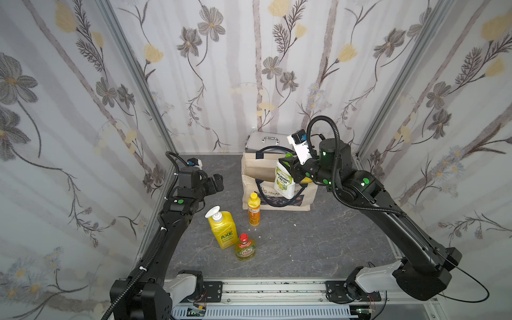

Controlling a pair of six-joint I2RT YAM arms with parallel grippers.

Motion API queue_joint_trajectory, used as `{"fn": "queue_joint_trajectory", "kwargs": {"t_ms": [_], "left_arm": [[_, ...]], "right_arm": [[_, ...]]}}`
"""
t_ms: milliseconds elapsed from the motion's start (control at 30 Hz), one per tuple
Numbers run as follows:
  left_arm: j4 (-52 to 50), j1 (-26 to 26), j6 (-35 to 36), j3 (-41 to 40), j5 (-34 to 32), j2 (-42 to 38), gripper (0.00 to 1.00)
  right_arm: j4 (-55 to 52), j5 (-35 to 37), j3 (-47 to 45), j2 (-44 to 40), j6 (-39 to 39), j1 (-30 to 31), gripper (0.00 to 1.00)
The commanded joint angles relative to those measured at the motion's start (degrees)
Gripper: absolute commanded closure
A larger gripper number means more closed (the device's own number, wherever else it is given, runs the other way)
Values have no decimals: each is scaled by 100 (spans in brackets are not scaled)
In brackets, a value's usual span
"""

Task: Pack dish soap into the shopping bag
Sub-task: Place the bottle of dish soap in the shopping bag.

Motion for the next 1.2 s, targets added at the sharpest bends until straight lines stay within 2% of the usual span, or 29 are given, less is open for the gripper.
{"fn": "queue_joint_trajectory", "kwargs": {"t_ms": [0,267,567,933,1167], "left_arm": [[21,1,-15,19,-68,-35,0],[9,0,-6,20,-91,-17,0],[12,0,5,18,-97,36,0],[21,0,13,4,-121,44,0],[25,0,26,0,-129,44,0]], "right_arm": [[446,-100,330,106,-196,-53,100],[326,-278,913,510,-312,-345,100],[417,-336,899,877,-537,-531,100],[1302,-511,93,907,-717,-812,100],[1501,-942,-311,956,-755,-942,100]]}}
